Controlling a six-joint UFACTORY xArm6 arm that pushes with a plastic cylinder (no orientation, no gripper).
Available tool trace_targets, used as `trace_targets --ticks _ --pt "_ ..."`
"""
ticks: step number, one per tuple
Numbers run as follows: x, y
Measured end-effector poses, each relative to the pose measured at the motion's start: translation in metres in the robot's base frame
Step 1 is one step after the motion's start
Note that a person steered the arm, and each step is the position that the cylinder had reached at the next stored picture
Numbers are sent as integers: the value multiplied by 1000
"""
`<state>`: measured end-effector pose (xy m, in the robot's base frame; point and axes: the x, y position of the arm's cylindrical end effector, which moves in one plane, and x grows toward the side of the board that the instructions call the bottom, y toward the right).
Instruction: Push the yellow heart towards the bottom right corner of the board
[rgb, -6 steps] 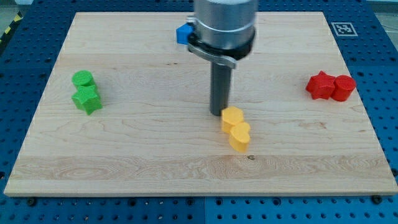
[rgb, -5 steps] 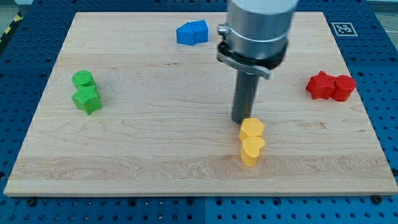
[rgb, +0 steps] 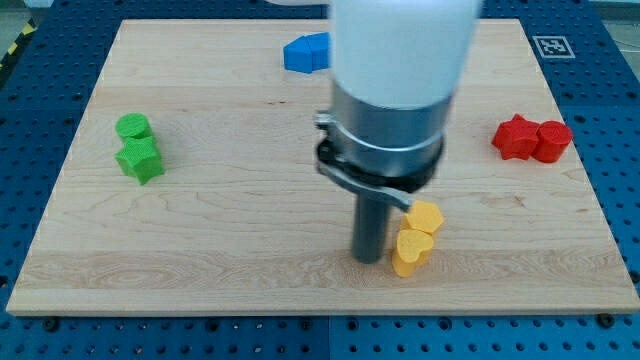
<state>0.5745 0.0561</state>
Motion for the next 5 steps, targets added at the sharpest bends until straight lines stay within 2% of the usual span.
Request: trace_targets --ticks 2,3,4,5 --pt "3 110" --pt "4 121" --pt "9 89" --pt "27 90"
